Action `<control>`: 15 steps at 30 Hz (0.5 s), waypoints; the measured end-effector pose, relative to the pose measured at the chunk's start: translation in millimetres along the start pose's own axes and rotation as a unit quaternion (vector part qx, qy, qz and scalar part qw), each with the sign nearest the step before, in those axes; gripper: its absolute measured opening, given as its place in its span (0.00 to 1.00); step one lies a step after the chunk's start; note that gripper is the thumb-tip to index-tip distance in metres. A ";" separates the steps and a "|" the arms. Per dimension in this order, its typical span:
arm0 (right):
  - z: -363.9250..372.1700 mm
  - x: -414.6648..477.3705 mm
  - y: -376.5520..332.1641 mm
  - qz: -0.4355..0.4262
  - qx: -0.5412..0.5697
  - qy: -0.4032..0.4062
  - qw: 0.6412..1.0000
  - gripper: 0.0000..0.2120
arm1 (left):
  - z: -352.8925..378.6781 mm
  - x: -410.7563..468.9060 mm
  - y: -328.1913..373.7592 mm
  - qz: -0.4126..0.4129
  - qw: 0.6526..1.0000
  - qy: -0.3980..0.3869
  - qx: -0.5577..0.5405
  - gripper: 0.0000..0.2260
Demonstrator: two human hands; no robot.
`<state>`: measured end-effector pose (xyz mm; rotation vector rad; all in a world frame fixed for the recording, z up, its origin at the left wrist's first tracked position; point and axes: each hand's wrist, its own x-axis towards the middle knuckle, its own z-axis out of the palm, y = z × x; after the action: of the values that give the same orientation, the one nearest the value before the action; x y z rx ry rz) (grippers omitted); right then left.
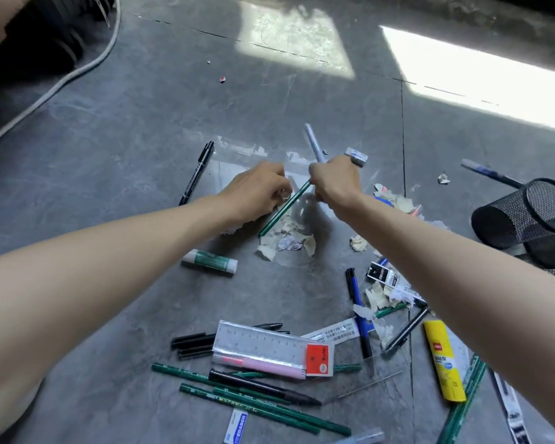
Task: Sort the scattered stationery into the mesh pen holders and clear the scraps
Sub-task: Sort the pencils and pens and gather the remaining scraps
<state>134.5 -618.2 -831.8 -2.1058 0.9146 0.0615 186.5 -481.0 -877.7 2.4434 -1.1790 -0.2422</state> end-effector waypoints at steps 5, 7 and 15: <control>2.8 0.6 -3.0 -0.109 -0.281 0.010 0.954 0.14 | -9.4 -24.2 -2.8 0.018 0.998 -0.051 -0.026 0.09; 6.5 3.3 -3.5 -0.095 -0.310 -0.014 0.946 0.15 | -12.6 -27.2 -1.7 0.008 0.996 -0.077 -0.038 0.16; 3.5 11.5 6.3 0.045 -0.067 -0.051 0.995 0.10 | -15.7 7.8 -20.3 -0.071 0.996 -0.011 -0.046 0.10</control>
<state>139.9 -625.0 -842.2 -2.1624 0.9670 0.2823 210.9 -471.3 -872.3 2.4519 -0.9804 -0.3586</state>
